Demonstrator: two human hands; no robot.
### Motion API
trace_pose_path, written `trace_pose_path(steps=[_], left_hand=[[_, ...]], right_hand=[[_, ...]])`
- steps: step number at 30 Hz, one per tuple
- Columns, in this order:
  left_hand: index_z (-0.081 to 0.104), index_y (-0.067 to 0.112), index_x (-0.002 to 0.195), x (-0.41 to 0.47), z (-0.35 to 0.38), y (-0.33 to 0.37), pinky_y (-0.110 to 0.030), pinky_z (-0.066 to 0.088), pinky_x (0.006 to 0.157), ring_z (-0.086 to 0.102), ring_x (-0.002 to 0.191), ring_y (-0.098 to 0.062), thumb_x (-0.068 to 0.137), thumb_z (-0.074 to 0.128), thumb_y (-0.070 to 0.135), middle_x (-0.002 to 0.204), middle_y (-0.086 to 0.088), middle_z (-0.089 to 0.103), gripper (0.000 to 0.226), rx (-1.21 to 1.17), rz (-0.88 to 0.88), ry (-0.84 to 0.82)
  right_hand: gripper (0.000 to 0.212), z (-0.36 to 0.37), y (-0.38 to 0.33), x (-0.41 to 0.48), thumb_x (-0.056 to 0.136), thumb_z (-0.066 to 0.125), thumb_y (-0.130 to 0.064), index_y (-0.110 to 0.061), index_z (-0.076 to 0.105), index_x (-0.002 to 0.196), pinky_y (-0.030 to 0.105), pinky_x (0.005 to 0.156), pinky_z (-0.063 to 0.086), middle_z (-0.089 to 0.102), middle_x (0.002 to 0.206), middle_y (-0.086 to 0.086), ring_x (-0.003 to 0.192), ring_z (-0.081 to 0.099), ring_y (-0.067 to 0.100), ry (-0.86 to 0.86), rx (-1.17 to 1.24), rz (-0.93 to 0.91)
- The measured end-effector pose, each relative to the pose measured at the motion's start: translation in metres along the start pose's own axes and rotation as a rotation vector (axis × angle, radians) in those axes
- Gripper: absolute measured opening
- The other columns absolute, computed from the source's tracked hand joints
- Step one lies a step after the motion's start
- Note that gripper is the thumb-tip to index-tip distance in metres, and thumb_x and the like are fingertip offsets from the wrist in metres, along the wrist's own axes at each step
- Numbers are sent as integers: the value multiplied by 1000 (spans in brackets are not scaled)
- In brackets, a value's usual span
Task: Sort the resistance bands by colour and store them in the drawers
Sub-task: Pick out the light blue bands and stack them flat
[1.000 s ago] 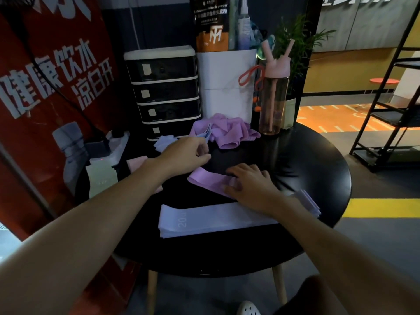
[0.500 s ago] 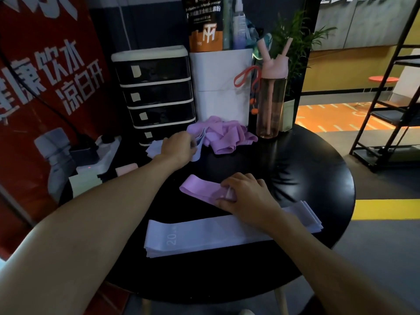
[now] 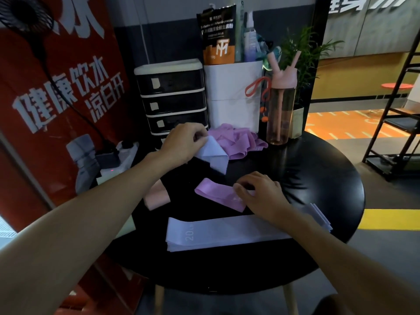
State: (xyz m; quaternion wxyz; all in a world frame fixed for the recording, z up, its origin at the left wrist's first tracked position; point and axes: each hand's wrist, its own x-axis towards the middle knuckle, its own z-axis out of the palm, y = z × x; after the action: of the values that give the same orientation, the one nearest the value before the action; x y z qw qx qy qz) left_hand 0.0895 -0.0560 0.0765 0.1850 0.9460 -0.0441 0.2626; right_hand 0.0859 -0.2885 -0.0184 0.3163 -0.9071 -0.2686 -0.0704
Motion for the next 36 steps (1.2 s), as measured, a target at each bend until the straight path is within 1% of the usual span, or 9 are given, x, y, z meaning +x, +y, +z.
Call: trace_pose_path(steps=[6,10,14,18,23,26,28,32,36], left_hand=[[73,18,91,-17,-32,22,-29,50,74,61,75,-15,92,67,13,84,3,69,8,-118,39,-40],[74,15,96,-26,-46,33,-22,50,79,63,82,-7,93,67,12,86,9,69,9,-174,79,-96],[75,10,99,-33,-55,42,-7,44,73,63,86,-4,93,67,10,92,5,71,10,-233,103,-125],[74,8,102,-40,-59,50,-27,53,79,66,87,-15,93,68,9,95,-9,72,11,-304,103,-131],[64,10,101,-47,-59,54,-43,54,77,61,77,-30,94,64,4,90,-20,64,9,-397,47,-121],[71,12,100,-49,-58,50,-48,54,82,64,85,-32,97,60,10,97,-21,69,11,-429,-12,-166],[71,14,110,-52,-60,50,-50,52,94,67,97,-27,91,71,21,109,-19,70,19,-467,-52,-259],[66,13,122,-56,-60,53,-39,53,101,67,108,-18,83,80,14,115,-2,69,42,-446,-14,-381],[63,15,123,-57,-59,52,-24,57,86,70,97,-21,90,71,8,115,-8,64,34,-454,-8,-342]], right_hand=[[23,-22,-18,5,94,51,-46,-30,64,106,40,98,33,61,107,-10,106,54,16,54,51,21],[47,-45,-42,8,81,55,-57,-26,60,115,51,98,45,64,107,-12,103,60,15,92,240,-43],[56,-54,-55,10,83,74,-35,-19,54,132,33,100,45,58,126,-5,113,54,12,47,270,-139],[64,-55,-62,7,78,81,-20,-19,49,133,12,90,42,55,126,-5,117,51,7,-5,374,-210],[36,-50,-67,4,83,74,-12,-21,47,105,38,84,57,65,108,3,102,63,13,50,462,-235],[22,-58,-71,2,87,68,-3,-10,49,94,48,76,54,65,91,20,82,65,33,68,493,-227],[14,-63,-75,0,89,65,0,0,51,92,46,70,54,67,84,23,77,67,34,63,556,-214],[11,-73,-77,-5,96,58,-11,0,56,98,13,57,51,71,69,-1,62,69,2,3,622,-168],[10,-77,-71,-4,98,54,-10,-4,58,106,29,67,61,73,85,14,75,74,23,-41,733,-64]])
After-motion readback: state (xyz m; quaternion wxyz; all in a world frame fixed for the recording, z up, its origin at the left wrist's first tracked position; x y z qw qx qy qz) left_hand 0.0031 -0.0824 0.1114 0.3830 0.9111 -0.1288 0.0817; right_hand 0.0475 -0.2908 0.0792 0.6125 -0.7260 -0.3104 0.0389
